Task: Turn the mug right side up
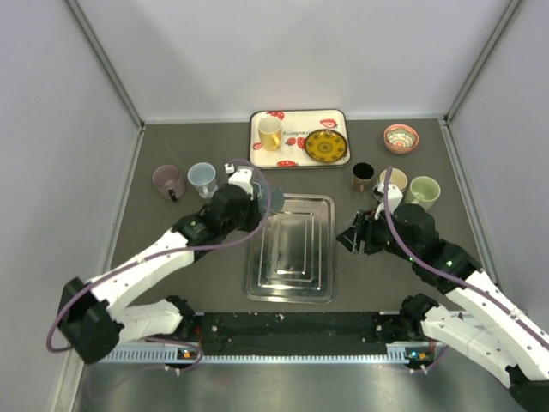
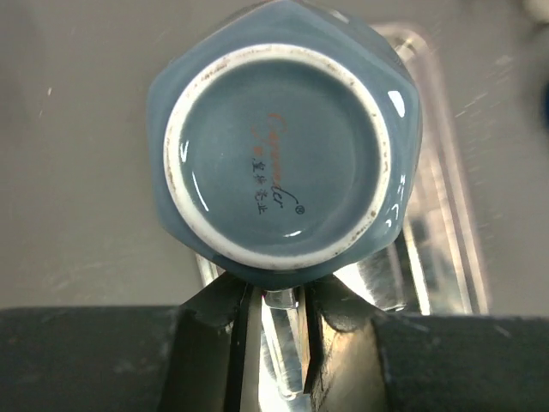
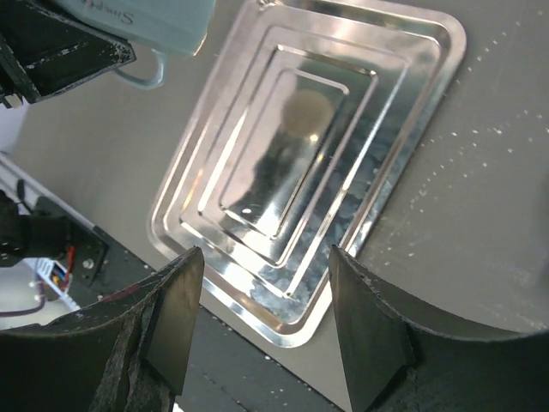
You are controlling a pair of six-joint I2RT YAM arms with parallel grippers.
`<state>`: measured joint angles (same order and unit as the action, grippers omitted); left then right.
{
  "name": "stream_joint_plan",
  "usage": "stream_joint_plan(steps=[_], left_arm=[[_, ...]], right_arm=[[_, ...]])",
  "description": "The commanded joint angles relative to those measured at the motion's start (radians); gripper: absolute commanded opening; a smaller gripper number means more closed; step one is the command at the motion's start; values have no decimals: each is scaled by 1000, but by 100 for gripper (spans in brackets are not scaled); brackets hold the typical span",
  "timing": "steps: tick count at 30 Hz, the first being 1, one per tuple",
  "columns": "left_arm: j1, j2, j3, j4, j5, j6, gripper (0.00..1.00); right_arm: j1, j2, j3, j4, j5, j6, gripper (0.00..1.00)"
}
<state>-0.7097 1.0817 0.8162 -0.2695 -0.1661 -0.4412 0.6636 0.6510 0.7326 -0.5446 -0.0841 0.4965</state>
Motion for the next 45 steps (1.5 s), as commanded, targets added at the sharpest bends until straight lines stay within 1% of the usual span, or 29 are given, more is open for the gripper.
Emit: stream_joint_plan(steps=[1,9,15,22,28,36,38,39,42,43,45], left_arm=[[-19,116,130,-69,-82,56,0],[-43,400,282,-155,-128,78,0],[-43,521,345,-166,-200,76,0],[-36,586,367,-177,-240,73,0],[-1,627,371,-172,-222,50,0],[4,649,388,-171,-222,45,0],[4,640,385,-178,-228,44,6],[4,636,380,-184,-230,44,16],[4,606,365,-197,-231,44,29],[4,592,356,-197,-230,42,37],[4,540,334,-200,-219,44,43]], right_arm=[[7,6,-7,-11,63,-26,60],[7,-22,-35,-15,81,-27,60],[7,-40,-50,-25,81,-24,60],[5,-59,-55,-44,115,-26,60],[7,-63,-56,-55,119,-24,60],[7,-70,-50,-72,132,-22,60],[5,-70,-47,-78,133,-22,60],[7,-70,-44,-78,135,-22,60],[7,-68,-38,-84,141,-24,60],[7,-68,-33,-89,144,-23,60],[5,-60,-24,-97,161,-24,61]])
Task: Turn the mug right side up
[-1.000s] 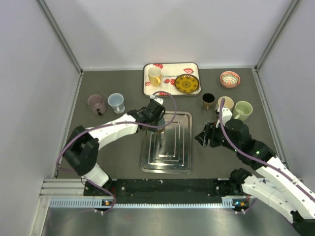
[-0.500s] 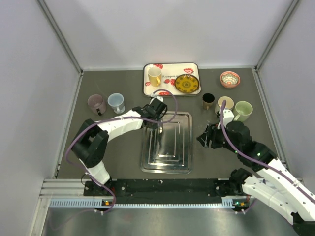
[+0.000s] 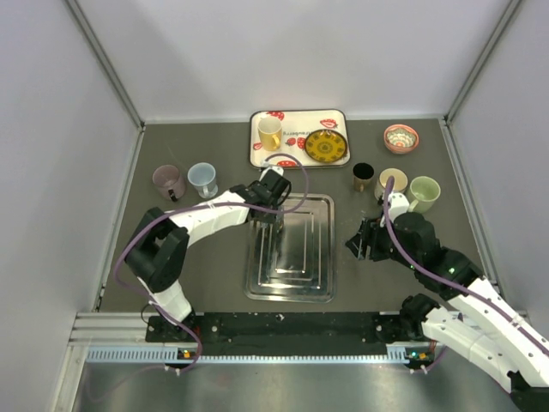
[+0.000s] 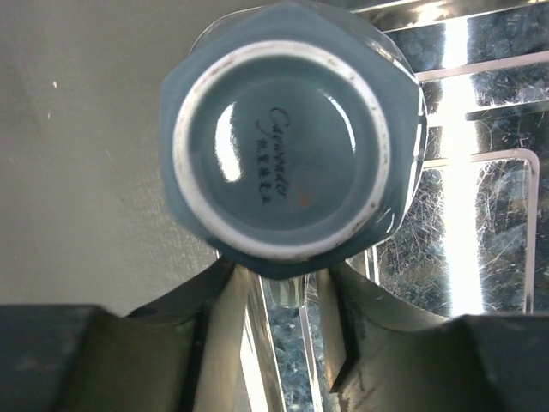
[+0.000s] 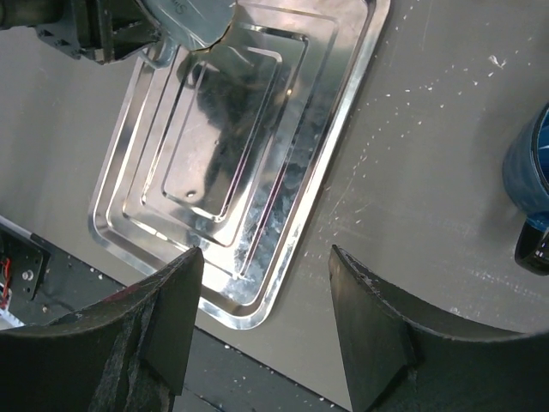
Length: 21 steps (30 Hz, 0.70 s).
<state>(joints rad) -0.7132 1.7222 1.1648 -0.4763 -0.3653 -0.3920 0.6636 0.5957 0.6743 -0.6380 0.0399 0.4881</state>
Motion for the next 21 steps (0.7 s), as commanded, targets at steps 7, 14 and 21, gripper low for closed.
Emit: stream_joint_plan(steps=[7,14,21], left_arm=[[-15,-350,-53,-39,-20,8,86],[-17,-594,-209,42,-67,-94,99],[-6,-696,-381,176,159,-120,97]], right_arm=[[7,53,109,-29,205,-6,63],[-15,225,271,-190,548,-22,69],[-223,231,179,-226,368,32,63]])
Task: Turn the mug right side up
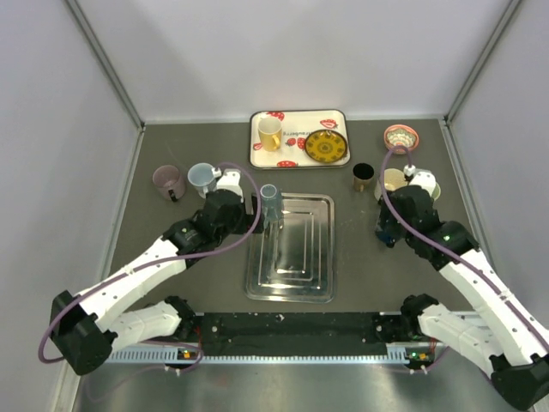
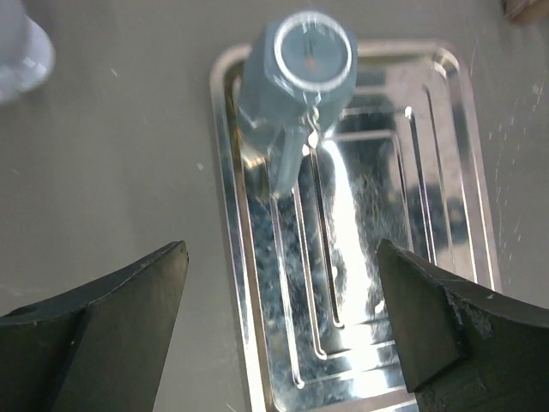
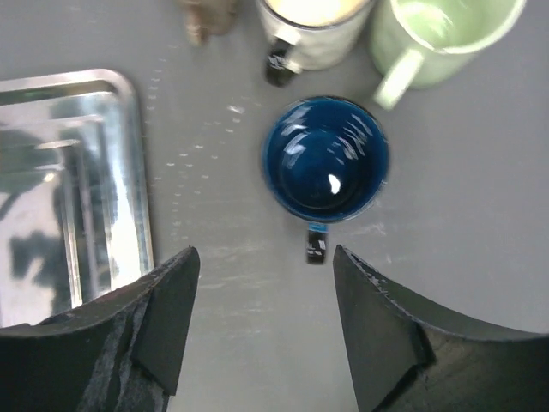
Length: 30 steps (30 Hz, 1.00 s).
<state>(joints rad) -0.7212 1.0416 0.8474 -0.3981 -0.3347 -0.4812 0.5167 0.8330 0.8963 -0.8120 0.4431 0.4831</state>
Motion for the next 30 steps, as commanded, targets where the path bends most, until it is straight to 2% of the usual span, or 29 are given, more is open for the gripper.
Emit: stream_joint_plan(steps=[1,8,16,23,30], left_arm=[[2,-11,-70,107,141,-40,95],[2,2,-65,125,293,-17,87],[2,-20,-83,146,327,-25,84],[2,-11,-88,156,329,-36,83],[2,8,-82,160,364,-39,82]], right_arm=[[-87,-5,-49,-56,-55,51,63],[-98,60,-103,-38,-81,120,63],[-122,178,-106,10,-49,123,57],[-196,213,-137,48,-60,95,54],[-216,268,-163,106,-73,89,51]])
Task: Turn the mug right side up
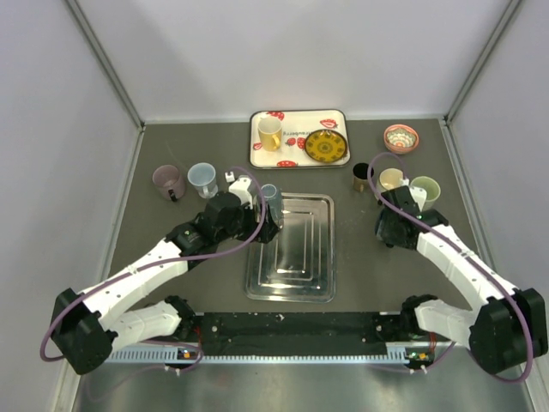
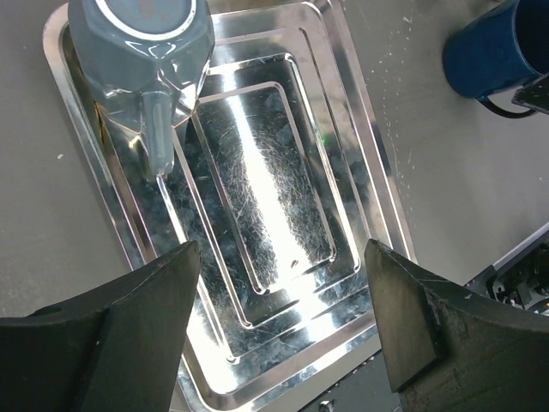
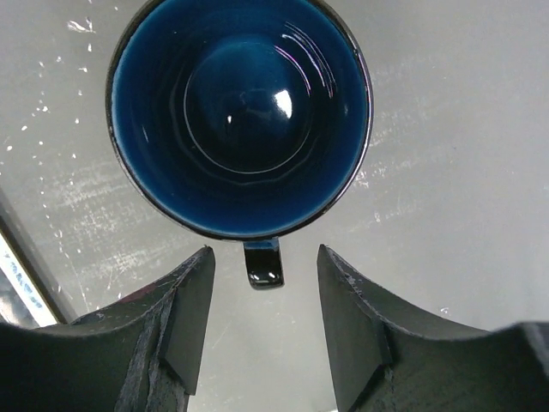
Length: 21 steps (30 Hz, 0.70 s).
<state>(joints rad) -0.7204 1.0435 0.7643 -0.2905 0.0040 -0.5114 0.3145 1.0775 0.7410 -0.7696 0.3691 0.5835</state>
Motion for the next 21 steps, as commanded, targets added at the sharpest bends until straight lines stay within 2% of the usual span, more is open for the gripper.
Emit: stream_joint_plan(steps=[1,8,12,17,20,21], left_arm=[[2,7,3,51,27,-9,82],[2,35,9,56,44,-12,82],[1,43,10,57,50,-15,81],[3,46,10,59,56,-18,81],[1,50,9,63,62,-19,81],[1,53,9,63,62,-21,80]], right_arm=[[-17,28,-8,72,1,-16,51],[-52,67,17,110,-16,-43,47],[-66,84,21,124,-29,-59,37],[-68,85,17,133,-38,-73,32],[-69,84,18,139,-55,-77,24],[-68,81,17,141,-58,-79,17]])
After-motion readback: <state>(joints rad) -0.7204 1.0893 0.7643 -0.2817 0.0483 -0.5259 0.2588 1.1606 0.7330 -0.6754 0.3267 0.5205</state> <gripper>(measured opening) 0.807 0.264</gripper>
